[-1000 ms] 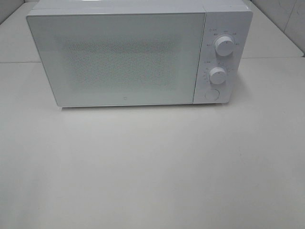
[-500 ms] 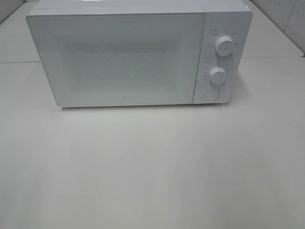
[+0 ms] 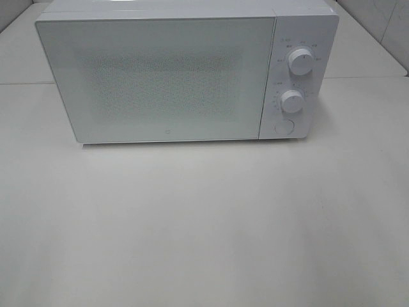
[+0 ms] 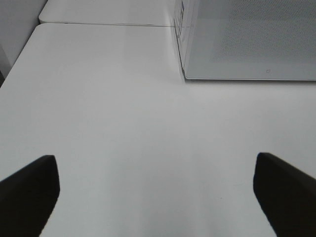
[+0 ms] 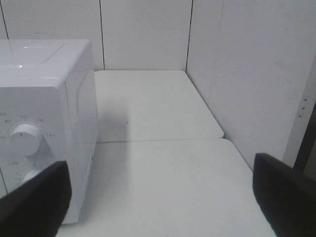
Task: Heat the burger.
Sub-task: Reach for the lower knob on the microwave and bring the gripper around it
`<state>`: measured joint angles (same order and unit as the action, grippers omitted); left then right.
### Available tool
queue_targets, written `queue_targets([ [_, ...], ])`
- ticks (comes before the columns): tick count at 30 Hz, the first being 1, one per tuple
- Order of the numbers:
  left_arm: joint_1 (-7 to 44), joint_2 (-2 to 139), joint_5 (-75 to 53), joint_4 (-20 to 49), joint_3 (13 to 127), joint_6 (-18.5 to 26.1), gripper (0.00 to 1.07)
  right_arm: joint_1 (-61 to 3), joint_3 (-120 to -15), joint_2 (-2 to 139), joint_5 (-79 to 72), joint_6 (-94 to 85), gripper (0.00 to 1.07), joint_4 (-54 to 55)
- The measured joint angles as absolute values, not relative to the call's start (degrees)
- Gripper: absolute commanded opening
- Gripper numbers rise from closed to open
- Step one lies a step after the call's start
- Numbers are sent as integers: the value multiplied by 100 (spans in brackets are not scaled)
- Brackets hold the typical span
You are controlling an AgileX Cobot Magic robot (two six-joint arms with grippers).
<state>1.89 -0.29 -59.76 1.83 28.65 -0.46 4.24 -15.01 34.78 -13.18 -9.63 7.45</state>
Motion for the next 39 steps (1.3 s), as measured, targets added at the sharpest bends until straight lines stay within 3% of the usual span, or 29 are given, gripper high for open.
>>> queue_targets([
  [10, 189, -29, -5976, 183, 2865, -46, 100, 424, -1192, 4715, -2802, -963, 96, 647],
  [31, 189, -29, -5976, 183, 2865, -46, 100, 424, -1163, 6400, -4314, -361, 96, -338],
  [39, 189, -29, -5976, 183, 2865, -46, 100, 424, -1071, 7844, -6159, -120, 96, -688],
])
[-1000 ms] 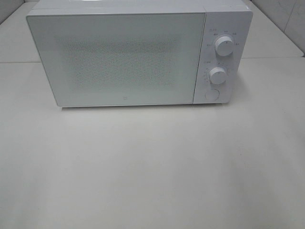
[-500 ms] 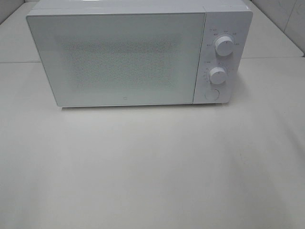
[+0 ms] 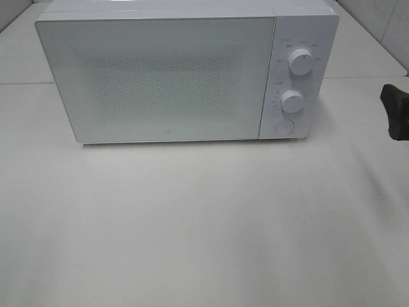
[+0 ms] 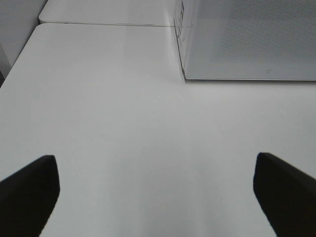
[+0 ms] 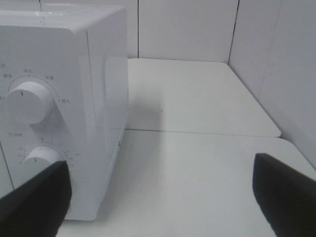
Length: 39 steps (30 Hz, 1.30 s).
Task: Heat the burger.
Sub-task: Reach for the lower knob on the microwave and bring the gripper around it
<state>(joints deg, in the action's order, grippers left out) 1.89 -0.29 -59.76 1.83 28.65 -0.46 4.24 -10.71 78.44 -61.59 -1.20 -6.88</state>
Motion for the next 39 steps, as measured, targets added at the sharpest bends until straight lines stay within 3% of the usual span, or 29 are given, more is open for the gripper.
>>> queue_targets([
  [10, 189, -29, -5976, 183, 2865, -46, 100, 264, -1060, 8858, -6864, -120, 96, -802],
  [15, 189, -29, -5976, 183, 2865, -46, 100, -665, -1066, 9087, -6910, -252, 96, -52],
  [23, 189, -29, -5976, 183, 2865, -46, 100, -1593, -1564, 9586, -6944, -269, 96, 819],
  [34, 189, -29, -5976, 183, 2865, -46, 100, -2469, -2269, 10542, -6944, -195, 96, 1805],
  [39, 189, -29, -5976, 183, 2865, -46, 100, -2573, -2544, 10829, -6939, -201, 96, 2011],
])
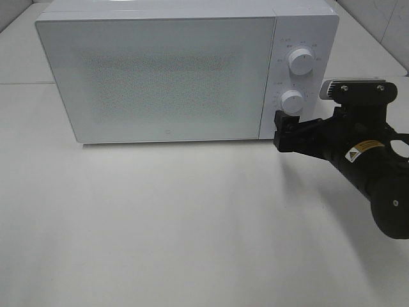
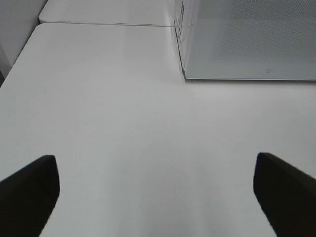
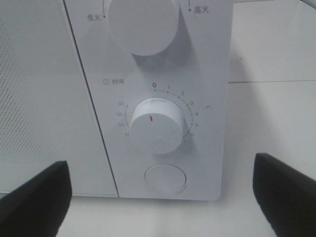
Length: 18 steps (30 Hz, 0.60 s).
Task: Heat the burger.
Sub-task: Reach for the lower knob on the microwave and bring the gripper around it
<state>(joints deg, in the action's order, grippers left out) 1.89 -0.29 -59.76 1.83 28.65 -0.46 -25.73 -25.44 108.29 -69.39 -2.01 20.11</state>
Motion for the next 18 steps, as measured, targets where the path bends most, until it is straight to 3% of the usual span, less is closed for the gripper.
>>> queue_targets([
  [18, 189, -29, -5976, 183, 2865, -46, 100, -2590, -3369, 11453, -6944, -258, 96, 2131],
])
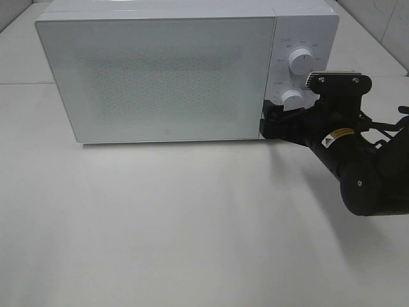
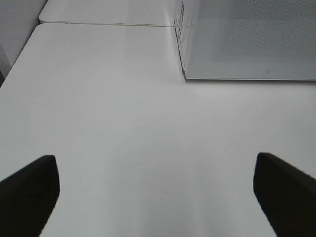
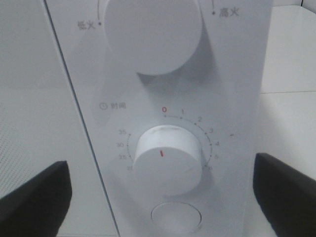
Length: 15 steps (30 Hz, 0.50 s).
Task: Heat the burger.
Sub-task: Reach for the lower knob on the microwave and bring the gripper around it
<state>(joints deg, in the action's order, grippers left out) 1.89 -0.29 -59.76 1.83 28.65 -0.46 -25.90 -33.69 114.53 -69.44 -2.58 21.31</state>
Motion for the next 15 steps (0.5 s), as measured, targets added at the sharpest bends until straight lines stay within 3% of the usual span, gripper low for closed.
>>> queue_targets([
  [15, 189, -29, -5976, 183, 2865, -46, 100, -2590, -3570, 11465, -6944, -269, 96, 2131],
])
